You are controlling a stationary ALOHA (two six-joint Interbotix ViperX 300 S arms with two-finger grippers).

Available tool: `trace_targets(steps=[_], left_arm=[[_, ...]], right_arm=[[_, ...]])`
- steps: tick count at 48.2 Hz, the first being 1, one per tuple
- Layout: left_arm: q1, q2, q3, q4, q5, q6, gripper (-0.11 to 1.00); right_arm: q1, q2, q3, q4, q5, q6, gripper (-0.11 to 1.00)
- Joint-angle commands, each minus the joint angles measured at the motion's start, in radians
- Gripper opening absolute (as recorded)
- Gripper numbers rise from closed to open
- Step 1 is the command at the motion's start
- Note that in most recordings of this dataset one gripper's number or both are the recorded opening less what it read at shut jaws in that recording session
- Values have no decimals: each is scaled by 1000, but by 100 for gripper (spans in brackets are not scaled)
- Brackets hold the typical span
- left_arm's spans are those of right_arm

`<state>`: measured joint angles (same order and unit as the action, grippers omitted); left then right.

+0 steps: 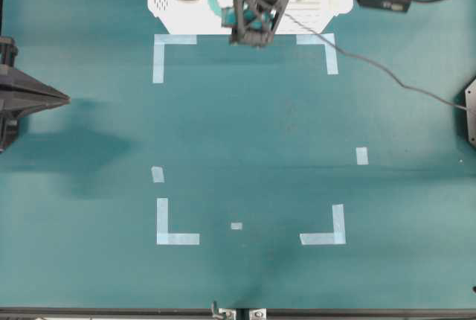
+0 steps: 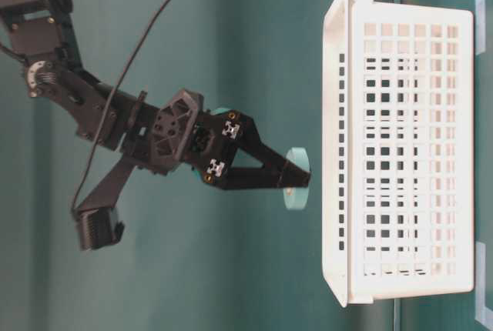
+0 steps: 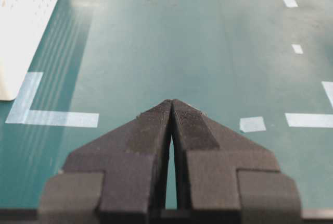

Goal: Put the tape into the white basket.
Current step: 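Lift the tape roll and carry it into the white basket, then open the right gripper to release the tape inside the basket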

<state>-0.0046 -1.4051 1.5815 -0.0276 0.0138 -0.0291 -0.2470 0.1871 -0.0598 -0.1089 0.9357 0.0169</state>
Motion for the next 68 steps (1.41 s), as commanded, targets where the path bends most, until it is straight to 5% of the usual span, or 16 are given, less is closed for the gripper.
trace_targets(steps=[1, 18, 58, 64, 68], left_arm=[[-2, 9, -14, 2, -5, 2, -11], [-2, 9, -14, 2, -6, 2, -11], [-2, 9, -14, 2, -5, 2, -11], [-2, 8, -12, 3, -5, 2, -11], [-2, 9, -14, 2, -6, 2, -11]], right_arm=[[-28, -44, -26, -2, 2, -3, 68], [-106, -44, -23, 0, -8, -9, 68], [-107, -32, -2, 11, 14, -8, 69], [-106, -32, 0, 11, 14, -8, 93], [-106, -32, 0, 11, 12, -8, 97]])
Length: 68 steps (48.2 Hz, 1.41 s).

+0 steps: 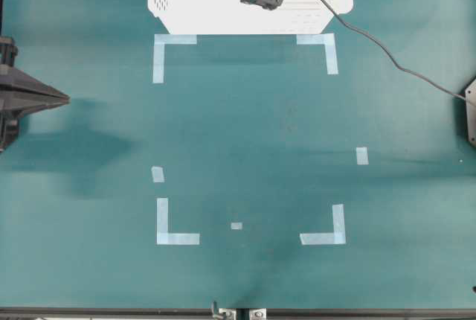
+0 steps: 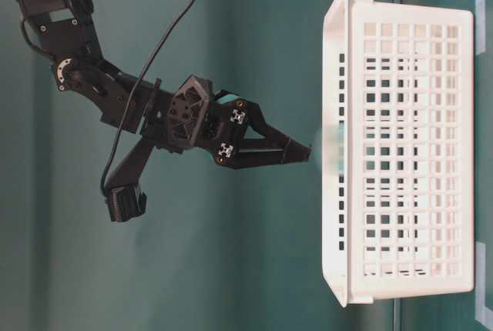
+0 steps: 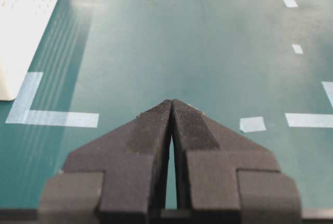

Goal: Put the tape into the white basket.

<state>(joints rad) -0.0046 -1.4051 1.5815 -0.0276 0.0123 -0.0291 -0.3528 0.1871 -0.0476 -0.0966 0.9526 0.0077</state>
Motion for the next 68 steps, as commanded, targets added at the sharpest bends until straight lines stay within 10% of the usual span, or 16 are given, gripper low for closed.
trace_targets(steps=[1, 33, 68], left_arm=[[-2, 9, -14, 2, -3, 2, -11], [-2, 9, -14, 2, -5, 2, -11], [-2, 9, -14, 2, -5, 2, -11]], right_arm=[[0, -32, -12, -3, -3, 2, 96], [48, -72, -15, 0, 51, 15, 95], [359, -86, -6, 8, 31, 114, 94]])
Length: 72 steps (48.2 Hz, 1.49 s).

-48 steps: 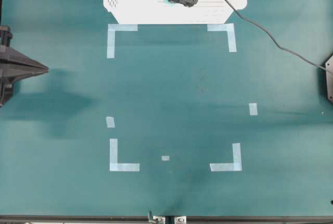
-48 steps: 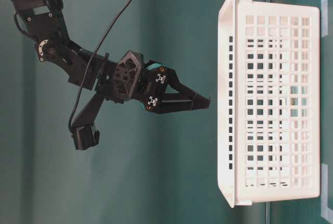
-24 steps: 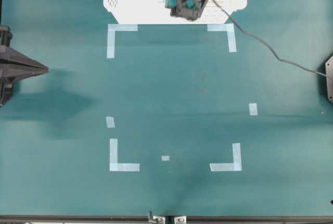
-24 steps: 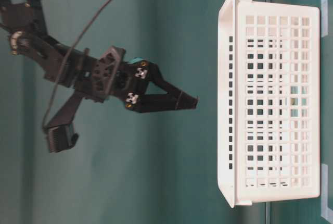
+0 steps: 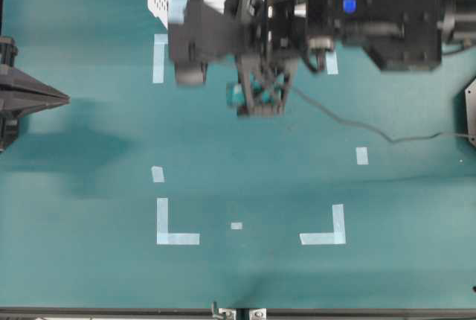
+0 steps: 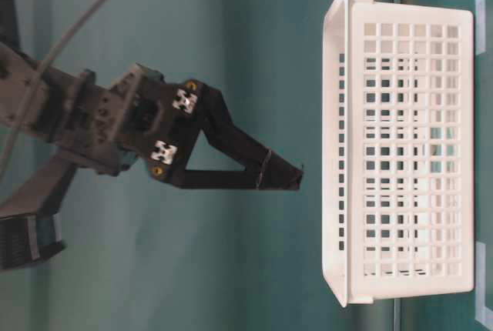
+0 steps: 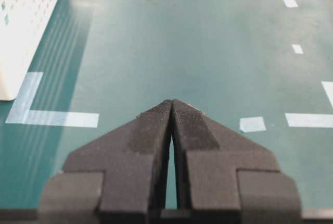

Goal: Put the tape into the white basket.

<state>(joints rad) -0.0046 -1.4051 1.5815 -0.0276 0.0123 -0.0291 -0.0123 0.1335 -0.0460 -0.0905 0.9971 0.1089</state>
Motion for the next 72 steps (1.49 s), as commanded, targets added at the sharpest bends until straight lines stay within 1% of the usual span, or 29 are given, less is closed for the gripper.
trace_targets(steps=[1, 5, 8, 16, 25, 36, 45, 52, 66, 72], left_arm=[[-2, 8, -14, 2, -3, 2, -11], [-2, 9, -14, 2, -5, 2, -11], [-2, 9, -14, 2, -3, 2, -11], [-2, 9, -14, 2, -5, 2, -11], [-2, 8, -14, 2, -3, 2, -11], [-2, 8, -12, 2, -5, 2, -11], [-2, 8, -14, 2, -5, 2, -11], [-2, 8, -14, 2, -5, 2, -11], [-2, 9, -14, 2, -5, 2, -11], [-2, 9, -14, 2, -5, 2, -11]], right_arm=[[21, -34, -6, 2, -17, 20, 94], [34, -34, 5, 2, -35, 48, 94], [40, -34, 6, 2, -41, 55, 94], [48, -54, 6, 2, -37, 57, 94], [48, -107, 8, 0, -21, 55, 94], [55, -181, 48, -3, -26, 44, 94], [57, -275, 123, -8, -40, 48, 94], [57, -354, 196, -9, -80, 54, 94], [55, -509, 371, -9, -233, 55, 94], [57, -580, 462, -8, -304, 57, 94]])
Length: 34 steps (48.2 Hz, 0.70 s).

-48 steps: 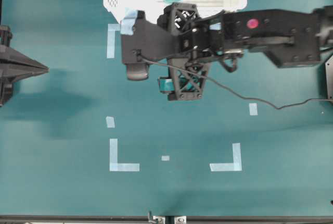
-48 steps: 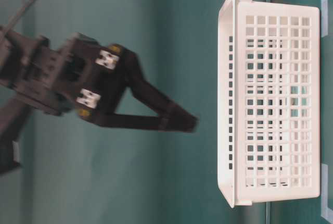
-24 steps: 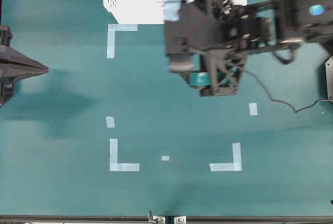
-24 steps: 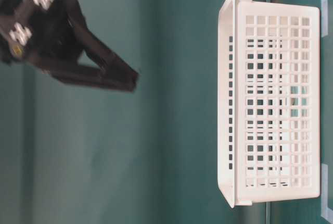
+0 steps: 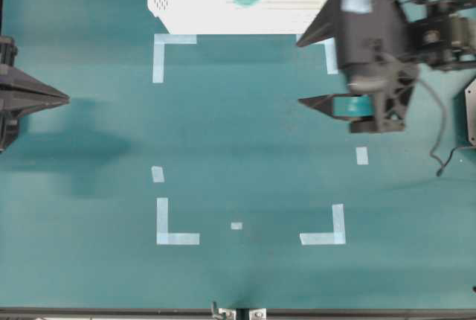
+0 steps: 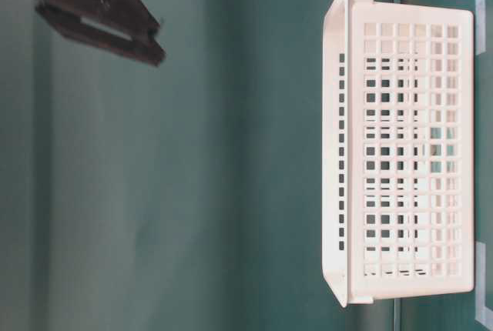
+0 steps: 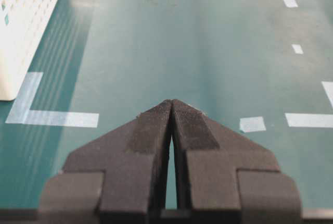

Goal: Put the tape into the white basket.

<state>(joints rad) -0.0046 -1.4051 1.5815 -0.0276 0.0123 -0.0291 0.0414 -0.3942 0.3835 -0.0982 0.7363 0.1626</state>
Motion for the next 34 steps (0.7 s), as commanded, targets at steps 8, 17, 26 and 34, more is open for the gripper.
trace_targets(steps=[8, 17, 26, 34], left_arm=[[-2, 9, -14, 2, -5, 2, -11], [-2, 8, -12, 3, -5, 2, -11], [0, 9, -14, 2, -5, 2, -11], [-2, 9, -14, 2, -5, 2, -11]], right_arm=[[2, -140, 143, 0, -126, 6, 94], [3, -210, 219, -2, -192, 6, 94], [3, -288, 302, -2, -252, 8, 94], [0, -379, 382, -2, -333, 8, 94]])
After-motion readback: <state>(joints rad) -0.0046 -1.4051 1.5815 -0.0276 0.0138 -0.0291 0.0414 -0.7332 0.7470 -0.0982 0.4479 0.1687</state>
